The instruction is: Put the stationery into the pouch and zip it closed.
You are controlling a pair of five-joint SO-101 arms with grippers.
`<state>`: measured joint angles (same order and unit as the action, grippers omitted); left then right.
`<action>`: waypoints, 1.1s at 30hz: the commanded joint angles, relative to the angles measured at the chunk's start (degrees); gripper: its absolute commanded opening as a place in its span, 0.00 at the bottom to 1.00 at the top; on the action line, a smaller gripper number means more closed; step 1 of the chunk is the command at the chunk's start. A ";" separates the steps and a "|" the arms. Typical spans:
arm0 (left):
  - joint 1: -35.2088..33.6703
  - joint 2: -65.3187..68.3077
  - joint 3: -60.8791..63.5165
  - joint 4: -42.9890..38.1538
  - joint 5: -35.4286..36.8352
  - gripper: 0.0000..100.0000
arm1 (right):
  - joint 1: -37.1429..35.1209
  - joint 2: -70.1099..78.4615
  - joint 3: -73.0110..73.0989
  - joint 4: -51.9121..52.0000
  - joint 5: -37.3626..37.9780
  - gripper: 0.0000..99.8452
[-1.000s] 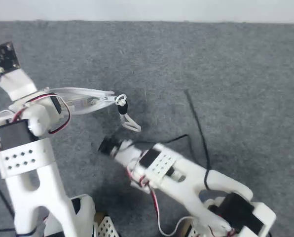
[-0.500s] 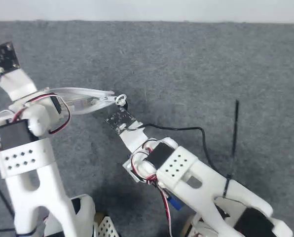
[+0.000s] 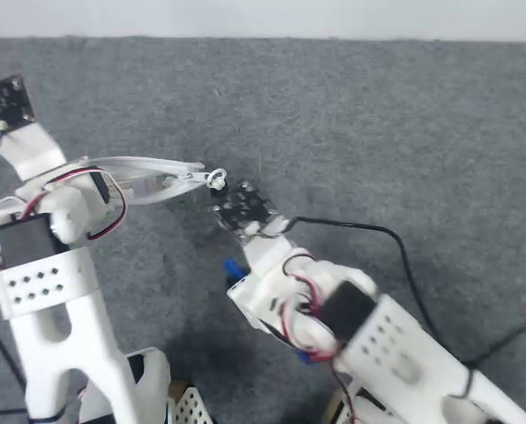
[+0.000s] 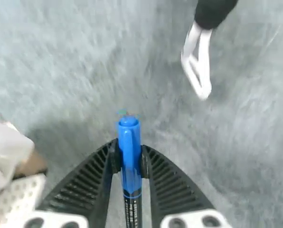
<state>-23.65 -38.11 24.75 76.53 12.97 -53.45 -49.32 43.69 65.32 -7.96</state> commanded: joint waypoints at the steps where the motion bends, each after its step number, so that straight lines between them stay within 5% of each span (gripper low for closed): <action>1: 1.93 -0.44 -0.84 -2.20 0.62 0.01 | 0.66 -7.78 -1.32 -0.22 -2.73 0.01; 22: 21.45 -0.53 -10.51 5.98 -0.79 0.01 | 6.90 -26.86 -0.44 -3.12 -6.77 0.01; 33: 22.15 -0.26 -8.57 5.89 -0.88 0.01 | 6.64 -37.85 1.58 -13.05 -6.86 0.01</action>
<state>-1.76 -38.11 18.59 82.42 12.53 -47.12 -85.63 43.78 57.58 -14.11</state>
